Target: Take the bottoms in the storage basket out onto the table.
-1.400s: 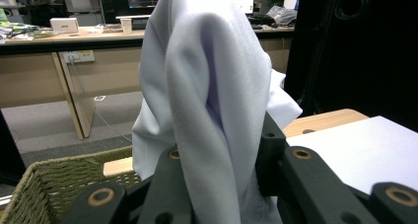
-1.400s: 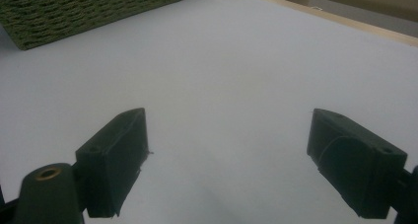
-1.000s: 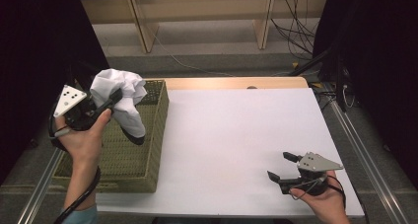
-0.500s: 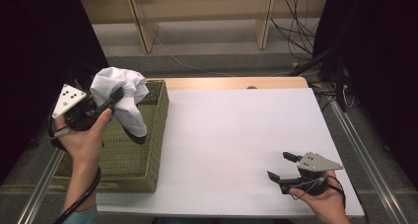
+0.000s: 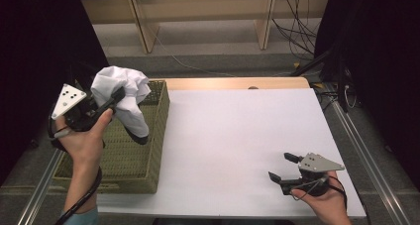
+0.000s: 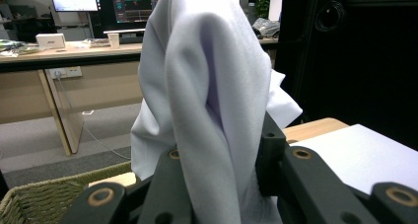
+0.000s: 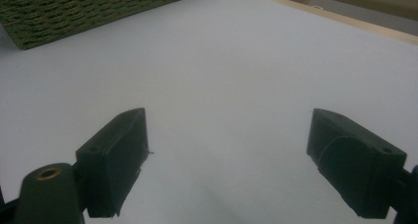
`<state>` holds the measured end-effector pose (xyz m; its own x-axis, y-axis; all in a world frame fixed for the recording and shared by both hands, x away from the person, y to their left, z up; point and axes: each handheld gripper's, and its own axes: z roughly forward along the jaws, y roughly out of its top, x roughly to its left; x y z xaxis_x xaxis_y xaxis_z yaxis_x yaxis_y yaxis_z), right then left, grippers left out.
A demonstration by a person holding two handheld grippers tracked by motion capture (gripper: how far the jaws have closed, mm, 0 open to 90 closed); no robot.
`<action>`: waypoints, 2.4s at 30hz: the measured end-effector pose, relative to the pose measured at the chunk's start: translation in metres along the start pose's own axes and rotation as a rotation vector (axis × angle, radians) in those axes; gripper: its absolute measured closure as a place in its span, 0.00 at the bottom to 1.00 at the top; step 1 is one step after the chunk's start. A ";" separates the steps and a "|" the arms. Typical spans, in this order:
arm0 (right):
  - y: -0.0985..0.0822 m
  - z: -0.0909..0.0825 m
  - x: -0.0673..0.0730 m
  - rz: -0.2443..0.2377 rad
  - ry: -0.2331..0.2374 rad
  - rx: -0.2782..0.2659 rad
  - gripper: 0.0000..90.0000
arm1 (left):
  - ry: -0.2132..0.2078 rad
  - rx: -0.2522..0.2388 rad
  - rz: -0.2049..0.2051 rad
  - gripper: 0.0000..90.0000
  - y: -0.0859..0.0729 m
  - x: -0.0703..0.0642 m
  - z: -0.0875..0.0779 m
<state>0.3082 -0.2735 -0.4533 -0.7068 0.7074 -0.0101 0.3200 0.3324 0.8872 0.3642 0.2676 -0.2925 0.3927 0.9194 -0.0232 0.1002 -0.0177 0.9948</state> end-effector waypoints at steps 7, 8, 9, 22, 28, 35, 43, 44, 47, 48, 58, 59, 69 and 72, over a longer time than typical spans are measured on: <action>0.000 0.000 0.000 0.000 0.001 0.000 0.19 | -0.007 -0.004 0.005 0.83 0.001 -0.004 0.000; 0.000 0.000 0.000 0.000 0.001 0.000 0.19 | -0.007 -0.004 0.005 0.83 0.001 -0.004 0.000; 0.000 0.000 0.000 0.000 0.002 -0.002 0.19 | -0.009 -0.003 0.007 0.83 0.002 -0.004 0.000; 0.000 0.000 0.000 -0.001 0.001 0.000 0.19 | -0.031 -0.018 0.008 0.83 0.006 -0.011 -0.001; 0.000 0.000 0.000 0.000 0.000 0.000 0.19 | -0.037 -0.020 0.009 0.83 0.006 -0.013 -0.001; 0.000 0.000 0.000 0.000 0.001 -0.002 0.19 | -0.039 -0.024 0.010 0.83 0.006 -0.014 0.000; 0.000 0.000 0.000 -0.003 0.001 -0.001 0.19 | -0.053 -0.023 0.009 0.83 0.007 -0.017 0.000; 0.000 0.000 0.000 -0.003 0.001 -0.001 0.19 | -0.054 -0.025 0.008 0.83 0.007 -0.018 0.001; 0.000 0.000 0.000 -0.002 0.003 -0.001 0.19 | -0.060 -0.025 0.012 0.83 0.008 -0.020 0.001; 0.000 0.000 0.000 -0.003 0.002 -0.001 0.19 | -0.060 -0.025 0.014 0.83 0.008 -0.021 0.001; 0.000 0.000 0.000 -0.004 0.000 0.001 0.19 | -0.076 -0.029 0.012 0.83 0.009 -0.025 0.000; 0.000 0.000 0.000 -0.004 0.000 0.001 0.19 | -0.077 -0.029 0.011 0.83 0.009 -0.025 0.001; 0.000 -0.001 0.000 -0.004 0.001 -0.002 0.19 | -0.086 -0.021 0.018 0.83 0.008 -0.029 0.003; 0.000 0.000 0.000 -0.001 0.000 -0.002 0.19 | -0.090 -0.021 0.019 0.83 0.008 -0.030 0.003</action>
<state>0.3078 -0.2737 -0.4530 -0.7070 0.7071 -0.0107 0.3183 0.3318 0.8880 0.3561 0.2389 -0.2837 0.4748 0.8800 -0.0122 0.0729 -0.0254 0.9970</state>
